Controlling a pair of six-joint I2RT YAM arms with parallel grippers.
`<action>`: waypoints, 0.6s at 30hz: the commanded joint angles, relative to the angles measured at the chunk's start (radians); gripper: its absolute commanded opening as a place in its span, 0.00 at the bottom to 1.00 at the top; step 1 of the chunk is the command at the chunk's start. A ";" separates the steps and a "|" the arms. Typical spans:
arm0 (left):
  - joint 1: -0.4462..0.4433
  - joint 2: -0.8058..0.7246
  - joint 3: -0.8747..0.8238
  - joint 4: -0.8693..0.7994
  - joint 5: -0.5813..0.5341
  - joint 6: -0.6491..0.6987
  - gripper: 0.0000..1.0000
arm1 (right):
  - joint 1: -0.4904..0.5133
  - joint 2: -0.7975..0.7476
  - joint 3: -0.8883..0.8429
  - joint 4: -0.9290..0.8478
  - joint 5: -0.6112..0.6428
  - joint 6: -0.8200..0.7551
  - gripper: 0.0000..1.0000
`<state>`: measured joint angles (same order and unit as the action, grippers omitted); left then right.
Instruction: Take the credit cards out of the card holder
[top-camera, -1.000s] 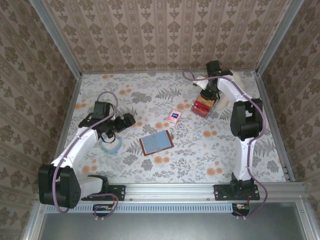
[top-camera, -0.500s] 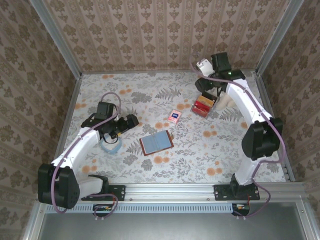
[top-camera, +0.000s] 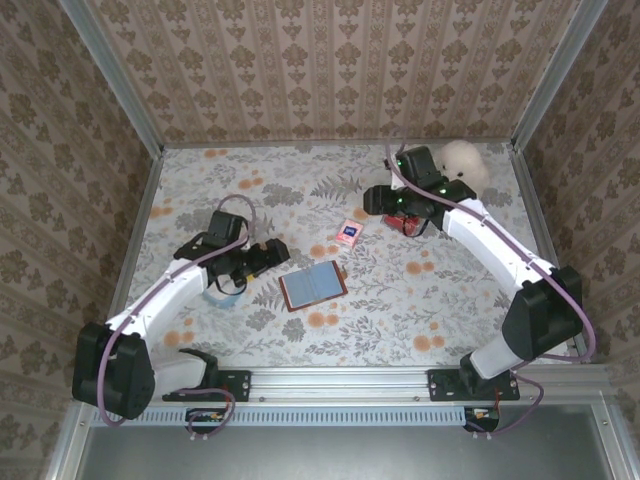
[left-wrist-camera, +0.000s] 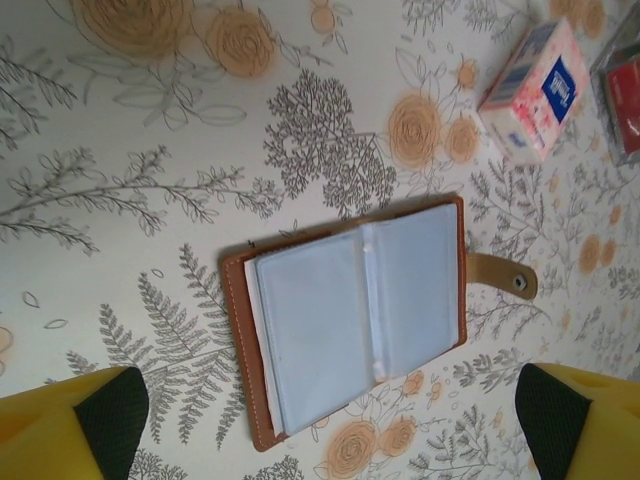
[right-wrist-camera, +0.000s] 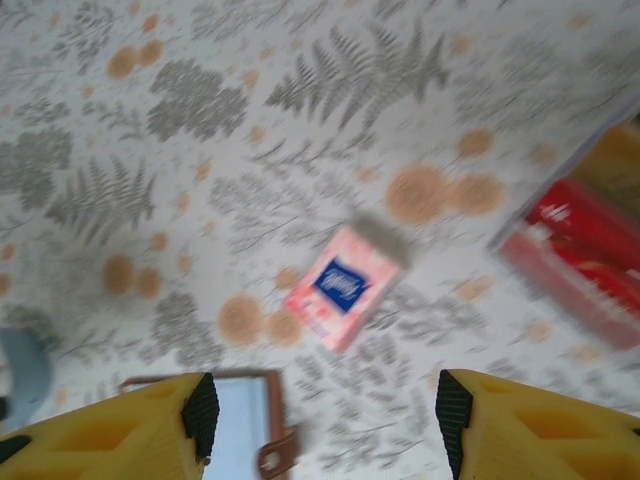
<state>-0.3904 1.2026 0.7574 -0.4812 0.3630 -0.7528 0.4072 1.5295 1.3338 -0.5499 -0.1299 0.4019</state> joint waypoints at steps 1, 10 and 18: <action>-0.036 0.000 -0.033 0.053 0.011 -0.074 0.96 | 0.080 -0.026 -0.040 -0.021 -0.050 0.172 0.63; -0.134 0.058 -0.070 0.136 -0.005 -0.196 0.66 | 0.261 0.123 -0.080 0.021 -0.102 0.260 0.56; -0.182 0.113 -0.082 0.142 -0.084 -0.265 0.46 | 0.336 0.234 -0.081 0.112 -0.139 0.316 0.55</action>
<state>-0.5625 1.3029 0.6930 -0.3519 0.3222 -0.9707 0.7368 1.7367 1.2659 -0.4793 -0.2485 0.6701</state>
